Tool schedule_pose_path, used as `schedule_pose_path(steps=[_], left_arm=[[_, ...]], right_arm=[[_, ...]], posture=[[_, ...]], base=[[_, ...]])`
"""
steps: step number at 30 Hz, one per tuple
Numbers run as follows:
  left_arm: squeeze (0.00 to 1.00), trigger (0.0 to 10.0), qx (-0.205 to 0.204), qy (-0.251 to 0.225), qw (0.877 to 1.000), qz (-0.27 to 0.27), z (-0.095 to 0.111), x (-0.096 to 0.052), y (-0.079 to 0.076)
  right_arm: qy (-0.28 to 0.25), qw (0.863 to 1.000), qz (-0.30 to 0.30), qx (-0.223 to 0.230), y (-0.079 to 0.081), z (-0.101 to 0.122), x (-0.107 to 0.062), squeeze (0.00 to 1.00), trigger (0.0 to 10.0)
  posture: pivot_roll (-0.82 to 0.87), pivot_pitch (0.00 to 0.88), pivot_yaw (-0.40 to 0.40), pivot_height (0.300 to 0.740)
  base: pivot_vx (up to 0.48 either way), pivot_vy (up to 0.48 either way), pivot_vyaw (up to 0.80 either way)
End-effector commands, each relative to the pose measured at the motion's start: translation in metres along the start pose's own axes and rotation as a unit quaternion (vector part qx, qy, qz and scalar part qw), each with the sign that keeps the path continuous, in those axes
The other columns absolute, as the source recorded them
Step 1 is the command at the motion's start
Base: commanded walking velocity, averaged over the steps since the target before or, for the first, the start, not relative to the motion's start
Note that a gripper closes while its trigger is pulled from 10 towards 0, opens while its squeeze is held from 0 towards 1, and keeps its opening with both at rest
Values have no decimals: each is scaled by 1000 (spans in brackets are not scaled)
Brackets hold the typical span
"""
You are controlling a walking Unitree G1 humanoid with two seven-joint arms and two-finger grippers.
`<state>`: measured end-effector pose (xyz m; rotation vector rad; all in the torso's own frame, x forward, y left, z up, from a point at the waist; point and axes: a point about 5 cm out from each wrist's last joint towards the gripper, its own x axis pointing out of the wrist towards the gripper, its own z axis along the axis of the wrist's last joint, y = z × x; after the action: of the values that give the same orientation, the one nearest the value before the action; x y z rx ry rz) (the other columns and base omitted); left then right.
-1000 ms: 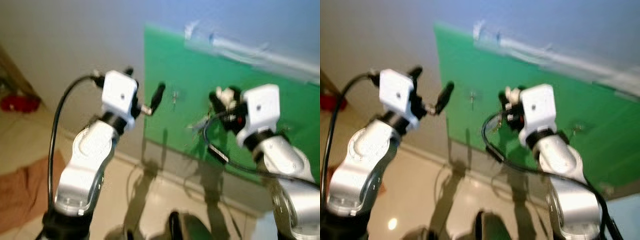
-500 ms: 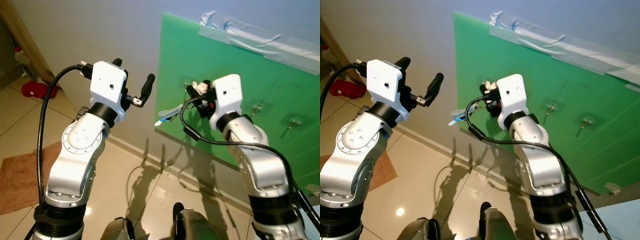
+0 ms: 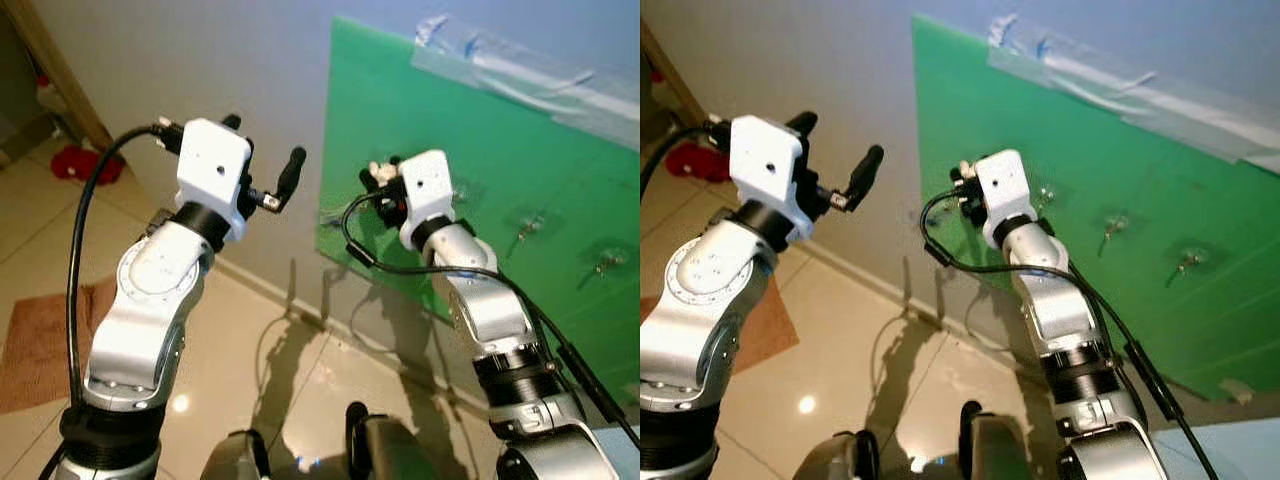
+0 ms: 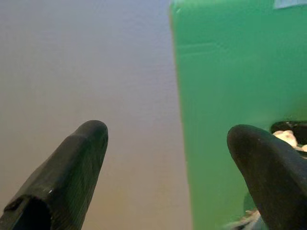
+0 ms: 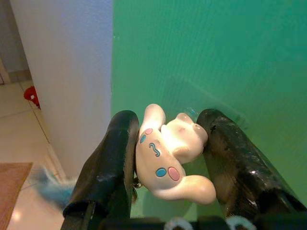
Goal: Hang keys on a hook
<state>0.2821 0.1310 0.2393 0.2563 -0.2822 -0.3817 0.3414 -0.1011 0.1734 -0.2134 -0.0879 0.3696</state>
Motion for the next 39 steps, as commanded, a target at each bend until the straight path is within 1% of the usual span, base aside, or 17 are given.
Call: schedule_pose_path(steps=[1,7,9,15,19,21,22,24,29,30,31,34,36,39], left_arm=[[0,10000,3,1,1000,-7,1,1,-1],[0,10000,6,0,1000,-11,1,2,-1],[0,10000,8,-1,1000,-14,2,3,-1],[0,10000,11,-2,1000,-18,2,4,-1],[0,10000,12,-2,1000,-21,2,4,-1],[0,10000,13,-2,1000,-22,2,3,-2],[0,10000,13,-2,1000,-22,2,3,-2],[0,10000,13,-1,1000,-23,1,2,-3],[0,10000,11,1,1000,-24,-1,2,-4],[0,10000,10,2,1000,-25,-2,1,-4],[0,10000,10,2,1000,-25,-2,1,-4],[0,10000,8,4,1000,-25,-3,1,-5],[0,10000,7,4,1000,-26,-3,1,-5],[0,10000,7,5,1000,-26,-4,1,-6]], right_arm=[[-5,1000,-4,-11,-3,5,2,0,0],[-29,999,-14,-12,-5,9,8,0,0],[-55,998,-24,-24,-7,21,11,0,0],[-98,994,-30,-40,-9,45,14,0,0],[-115,992,-30,-44,-8,54,14,0,0],[-137,989,-31,-50,-5,64,11,0,0],[-137,989,-31,-50,-5,64,11,0,0],[-153,986,-34,-52,-3,71,6,0,0],[-152,987,-35,-46,1,71,1,0,0],[-138,989,-32,-36,5,63,-4,0,0],[-138,989,-32,-36,5,63,-4,0,0],[-118,992,-29,-26,11,52,-12,0,0],[-109,993,-26,-22,14,47,-16,0,0],[-105,994,-26,-21,15,46,-18,0,0]], posture=[[4,222,-2,740],[3,221,3,740],[1,221,10,740],[0,220,16,740],[1,220,20,740],[1,220,21,740],[1,220,21,740],[-1,221,19,740],[-7,222,18,740],[-10,223,17,740],[-10,223,17,740],[-15,225,22,740],[-15,225,22,740],[-17,224,24,740]], base=[[0,0,0],[0,0,0],[0,0,0],[0,0,0],[0,0,0],[0,0,0],[0,0,0],[0,0,0],[0,0,0],[0,0,0],[0,0,0],[0,0,0],[0,0,0],[0,0,0]])
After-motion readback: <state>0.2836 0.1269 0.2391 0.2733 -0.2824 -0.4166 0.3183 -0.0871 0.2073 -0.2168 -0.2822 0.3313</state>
